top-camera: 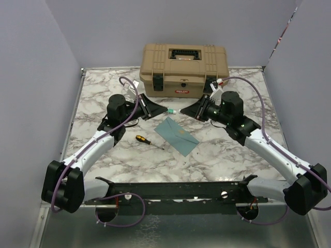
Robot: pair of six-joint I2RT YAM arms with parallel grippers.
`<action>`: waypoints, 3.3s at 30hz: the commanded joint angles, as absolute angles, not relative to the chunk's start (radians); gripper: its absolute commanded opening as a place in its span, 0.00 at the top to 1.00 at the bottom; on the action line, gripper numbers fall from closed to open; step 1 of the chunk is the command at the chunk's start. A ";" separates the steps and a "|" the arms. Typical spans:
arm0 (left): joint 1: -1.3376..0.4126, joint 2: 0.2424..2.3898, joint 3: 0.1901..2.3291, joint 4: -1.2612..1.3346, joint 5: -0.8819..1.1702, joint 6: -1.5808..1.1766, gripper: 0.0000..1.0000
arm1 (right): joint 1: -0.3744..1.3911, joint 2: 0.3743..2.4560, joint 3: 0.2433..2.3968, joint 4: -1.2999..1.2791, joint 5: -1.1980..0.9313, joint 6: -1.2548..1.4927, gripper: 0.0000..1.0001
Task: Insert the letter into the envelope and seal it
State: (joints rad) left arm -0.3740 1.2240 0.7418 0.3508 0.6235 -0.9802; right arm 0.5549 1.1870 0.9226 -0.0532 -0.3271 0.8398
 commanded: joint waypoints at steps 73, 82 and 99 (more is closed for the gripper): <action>-0.413 1.076 0.745 0.762 0.757 -1.260 1.00 | 0.542 1.009 0.921 0.231 -0.552 0.935 1.00; -0.413 1.089 0.755 0.762 0.755 -1.257 1.00 | 0.541 0.987 0.929 0.213 -0.509 0.917 1.00; -0.414 1.097 0.749 0.774 0.746 -1.264 1.00 | 0.541 1.039 0.942 0.215 -0.569 0.914 1.00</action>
State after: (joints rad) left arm -0.4080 1.0904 0.7258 0.7338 0.7326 -1.2575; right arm 0.5415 1.0248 0.8989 0.2234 -0.5392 0.9340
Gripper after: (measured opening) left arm 0.199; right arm 0.207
